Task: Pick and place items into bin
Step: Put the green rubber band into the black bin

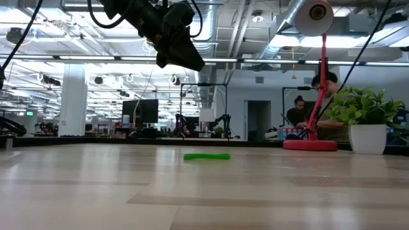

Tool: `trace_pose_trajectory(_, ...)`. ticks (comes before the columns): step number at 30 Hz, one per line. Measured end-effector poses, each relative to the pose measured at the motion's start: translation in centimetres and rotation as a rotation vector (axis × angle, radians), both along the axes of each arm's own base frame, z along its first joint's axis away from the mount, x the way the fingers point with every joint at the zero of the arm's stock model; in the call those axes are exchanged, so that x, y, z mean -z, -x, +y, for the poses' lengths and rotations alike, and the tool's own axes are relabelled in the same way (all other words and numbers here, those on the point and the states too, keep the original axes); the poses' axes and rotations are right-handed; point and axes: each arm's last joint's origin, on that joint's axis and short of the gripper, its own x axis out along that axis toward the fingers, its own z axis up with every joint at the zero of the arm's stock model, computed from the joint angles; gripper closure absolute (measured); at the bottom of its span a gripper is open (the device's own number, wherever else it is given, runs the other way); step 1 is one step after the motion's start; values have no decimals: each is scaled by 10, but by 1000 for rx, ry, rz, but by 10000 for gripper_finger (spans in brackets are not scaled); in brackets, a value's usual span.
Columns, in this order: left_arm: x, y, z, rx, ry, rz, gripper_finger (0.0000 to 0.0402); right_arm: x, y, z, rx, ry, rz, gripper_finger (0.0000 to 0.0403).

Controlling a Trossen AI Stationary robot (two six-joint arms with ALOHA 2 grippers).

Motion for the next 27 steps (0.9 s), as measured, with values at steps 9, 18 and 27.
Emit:
trace_pose_trajectory(9,-1,0,0,1,-1,-9,308,42,-10,11,-48,98,60,403)
trace_pose_trajectory(18,-1,0,0,29,-44,3,308,66,-20,16,-40,141,107,400)
trace_pose_trajectory(27,0,0,0,19,-28,2,308,89,-10,39,-84,30,382,402)
